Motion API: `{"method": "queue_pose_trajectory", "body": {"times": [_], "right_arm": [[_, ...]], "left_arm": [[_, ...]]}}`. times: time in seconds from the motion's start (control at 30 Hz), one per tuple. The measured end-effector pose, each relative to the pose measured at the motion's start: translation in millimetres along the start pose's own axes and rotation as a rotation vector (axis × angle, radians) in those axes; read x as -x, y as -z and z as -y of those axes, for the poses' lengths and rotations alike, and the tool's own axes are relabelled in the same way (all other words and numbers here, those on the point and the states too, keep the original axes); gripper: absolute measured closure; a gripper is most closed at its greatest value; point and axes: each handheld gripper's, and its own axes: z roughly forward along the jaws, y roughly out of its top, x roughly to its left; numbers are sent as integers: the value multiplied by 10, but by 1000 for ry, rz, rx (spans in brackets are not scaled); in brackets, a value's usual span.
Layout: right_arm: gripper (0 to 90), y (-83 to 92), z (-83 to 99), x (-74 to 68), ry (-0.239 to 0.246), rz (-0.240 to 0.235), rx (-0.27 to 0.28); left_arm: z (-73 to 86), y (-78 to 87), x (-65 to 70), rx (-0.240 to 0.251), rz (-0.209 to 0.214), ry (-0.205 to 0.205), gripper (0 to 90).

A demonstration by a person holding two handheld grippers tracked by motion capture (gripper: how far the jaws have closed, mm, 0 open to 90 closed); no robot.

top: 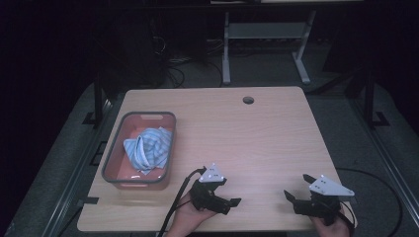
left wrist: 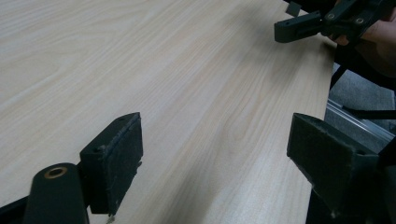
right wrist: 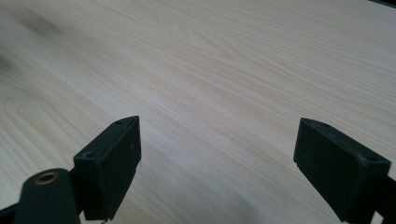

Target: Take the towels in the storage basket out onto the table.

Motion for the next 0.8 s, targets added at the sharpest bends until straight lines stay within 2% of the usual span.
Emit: {"method": "queue_pose_trajectory", "body": {"times": [0.07,0.17,0.43,0.57,0.8], "right_arm": [[145,-7,-3,-2,-4,1,2],[145,-27,-3,5,-8,-1,-7],[145,-24,0,13,-3,1,-3],[145,-16,2,15,-12,4,-3],[145,-13,1,29,-8,2,-1]], "left_arm": [[-32,29,-18,1,1,5,200],[-77,46,-58,-2,33,33,192],[-243,12,-208,-45,72,85,171],[-358,29,-287,-45,73,109,171],[-549,98,-375,-54,60,107,173]]}}
